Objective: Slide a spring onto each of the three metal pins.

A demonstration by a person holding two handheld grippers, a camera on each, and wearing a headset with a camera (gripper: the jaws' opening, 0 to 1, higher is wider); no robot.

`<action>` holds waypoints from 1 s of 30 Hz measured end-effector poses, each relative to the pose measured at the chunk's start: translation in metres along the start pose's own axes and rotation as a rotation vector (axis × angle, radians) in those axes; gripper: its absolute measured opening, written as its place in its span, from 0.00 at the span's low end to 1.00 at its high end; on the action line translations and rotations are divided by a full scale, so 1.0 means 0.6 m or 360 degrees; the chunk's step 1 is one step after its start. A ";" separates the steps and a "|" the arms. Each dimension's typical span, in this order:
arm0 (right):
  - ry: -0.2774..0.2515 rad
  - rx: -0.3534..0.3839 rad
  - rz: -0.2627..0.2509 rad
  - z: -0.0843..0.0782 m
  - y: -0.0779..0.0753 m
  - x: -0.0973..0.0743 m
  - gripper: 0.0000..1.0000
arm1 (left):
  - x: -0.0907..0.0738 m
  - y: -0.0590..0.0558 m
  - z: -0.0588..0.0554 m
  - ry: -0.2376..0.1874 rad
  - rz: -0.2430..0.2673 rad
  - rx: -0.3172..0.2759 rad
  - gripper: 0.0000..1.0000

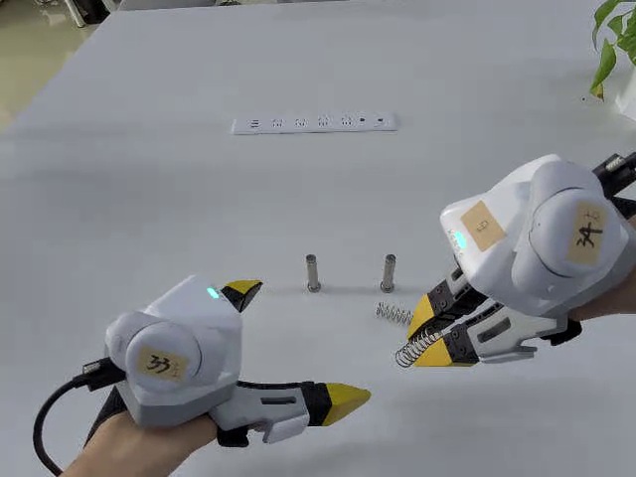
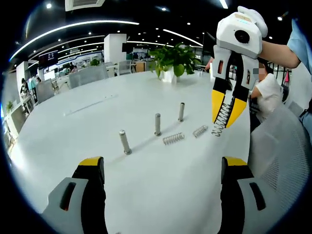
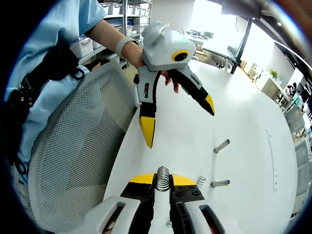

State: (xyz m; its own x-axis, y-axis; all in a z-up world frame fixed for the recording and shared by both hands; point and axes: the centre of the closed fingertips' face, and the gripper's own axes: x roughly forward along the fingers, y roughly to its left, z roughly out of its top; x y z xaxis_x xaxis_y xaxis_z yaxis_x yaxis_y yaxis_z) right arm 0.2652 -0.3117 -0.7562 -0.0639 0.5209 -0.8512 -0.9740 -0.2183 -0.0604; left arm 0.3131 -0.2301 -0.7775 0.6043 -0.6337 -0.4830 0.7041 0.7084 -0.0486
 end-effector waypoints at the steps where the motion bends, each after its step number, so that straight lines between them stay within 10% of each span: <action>1: 0.0006 -0.0004 0.0001 -0.001 -0.002 0.000 0.07 | -0.002 0.005 -0.002 0.0003 0.0018 -0.0015 0.99; 16: 0.0125 -0.0149 0.0028 0.001 -0.039 0.002 0.07 | -0.031 0.034 -0.008 -0.0068 0.0146 -0.0081 0.99; 30: 0.0182 -0.0270 0.0048 0.030 -0.131 0.018 0.07 | -0.029 0.013 -0.026 -0.0048 0.0126 -0.0066 0.99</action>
State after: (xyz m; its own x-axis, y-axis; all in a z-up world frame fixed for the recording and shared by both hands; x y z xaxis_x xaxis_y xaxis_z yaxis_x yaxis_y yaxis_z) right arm 0.3371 -0.2740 -0.7509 -0.0581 0.4170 -0.9071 -0.9209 -0.3732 -0.1126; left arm 0.3026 -0.2086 -0.7831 0.6690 -0.5838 -0.4600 0.6379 0.7686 -0.0478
